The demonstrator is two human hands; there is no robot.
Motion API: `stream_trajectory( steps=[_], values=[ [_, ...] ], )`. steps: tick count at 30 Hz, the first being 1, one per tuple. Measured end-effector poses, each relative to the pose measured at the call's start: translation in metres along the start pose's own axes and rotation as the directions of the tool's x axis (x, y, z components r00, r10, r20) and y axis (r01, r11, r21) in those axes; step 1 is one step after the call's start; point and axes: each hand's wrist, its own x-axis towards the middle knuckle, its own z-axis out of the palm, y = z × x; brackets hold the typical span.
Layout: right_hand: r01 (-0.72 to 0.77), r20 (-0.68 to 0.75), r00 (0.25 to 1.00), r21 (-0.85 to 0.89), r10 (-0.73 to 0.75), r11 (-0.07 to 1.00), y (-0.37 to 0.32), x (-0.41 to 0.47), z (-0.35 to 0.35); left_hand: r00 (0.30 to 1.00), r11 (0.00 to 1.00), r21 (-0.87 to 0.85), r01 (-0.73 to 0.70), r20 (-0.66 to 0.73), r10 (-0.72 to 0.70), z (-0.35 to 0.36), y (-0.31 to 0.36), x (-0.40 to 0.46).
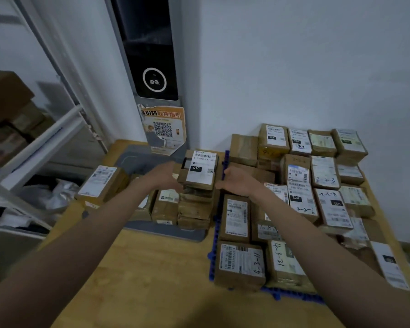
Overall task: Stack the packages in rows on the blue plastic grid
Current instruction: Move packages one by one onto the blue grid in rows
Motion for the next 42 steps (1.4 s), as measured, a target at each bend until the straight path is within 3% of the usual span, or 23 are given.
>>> stream_trajectory(
  steps=[9, 17, 20, 24, 30, 37, 42],
  values=[
    [-0.069, -0.058, 0.994, 0.342, 0.094, 0.937, -0.012, 0.001, 0.056, 0.981, 0.948, -0.293, -0.121, 0.11, 0.159, 0.029, -0.02, 0.009],
    [0.056, -0.342, 0.935, 0.412, 0.097, 0.909, -0.033, -0.015, 0.059, 0.958, 0.868, -0.407, -0.284, -0.077, 0.277, 0.012, -0.029, -0.006],
    [0.097, -0.418, 0.904, 0.401, 0.087, 0.911, -0.038, -0.034, 0.057, 0.949, 0.858, -0.411, -0.307, -0.057, 0.311, 0.007, -0.02, -0.014],
    [0.115, -0.504, 0.854, 0.419, 0.126, 0.901, -0.028, -0.07, 0.051, 0.902, 0.807, -0.424, -0.411, -0.058, 0.429, 0.006, 0.003, -0.027],
    [0.02, -0.578, 0.773, 0.434, 0.261, 0.901, 0.014, -0.139, 0.031, 0.798, 0.709, -0.459, -0.535, -0.001, 0.602, 0.03, 0.061, -0.049],
    [-0.024, -0.623, 0.687, 0.495, 0.374, 0.869, 0.074, -0.213, 0.016, 0.708, 0.654, -0.463, -0.598, 0.077, 0.702, 0.084, 0.132, -0.078],
    [-0.028, -0.65, 0.66, 0.48, 0.377, 0.877, 0.12, -0.245, 0.004, 0.693, 0.671, -0.454, -0.586, 0.148, 0.706, 0.118, 0.174, -0.09]
  ],
)
